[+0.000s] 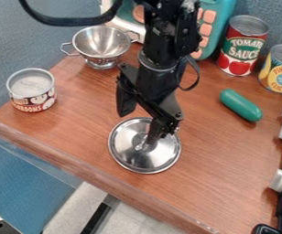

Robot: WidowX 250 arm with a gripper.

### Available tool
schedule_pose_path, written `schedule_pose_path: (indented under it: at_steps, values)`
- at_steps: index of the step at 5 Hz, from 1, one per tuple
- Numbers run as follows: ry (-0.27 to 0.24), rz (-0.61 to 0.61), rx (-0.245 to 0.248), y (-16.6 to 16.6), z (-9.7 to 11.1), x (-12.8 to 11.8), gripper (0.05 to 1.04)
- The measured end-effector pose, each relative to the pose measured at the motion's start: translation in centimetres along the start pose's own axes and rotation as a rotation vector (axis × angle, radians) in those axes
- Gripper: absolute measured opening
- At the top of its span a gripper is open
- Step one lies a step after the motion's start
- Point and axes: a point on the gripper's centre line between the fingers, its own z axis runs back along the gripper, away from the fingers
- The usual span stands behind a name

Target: Move silver colander from left upper side to right bottom side

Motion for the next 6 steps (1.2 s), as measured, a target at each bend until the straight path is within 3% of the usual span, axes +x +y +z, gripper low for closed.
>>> schedule_pose_path:
  at_steps: [1,3,4,5,6]
  values:
    - [0.037,-0.002,-0.007,-0.2,-0.7,-0.3,0.999]
    - [0.041,0.087,-0.017,4.8,0.9,2.9,0.999]
    - [0.035,0.15,0.002,8.3,1.7,4.2,0.999]
    - [0.06,0.171,0.071,9.9,0.6,5.4,0.999]
    - [0.086,0.175,0.108,11.5,-0.9,6.6,0.999]
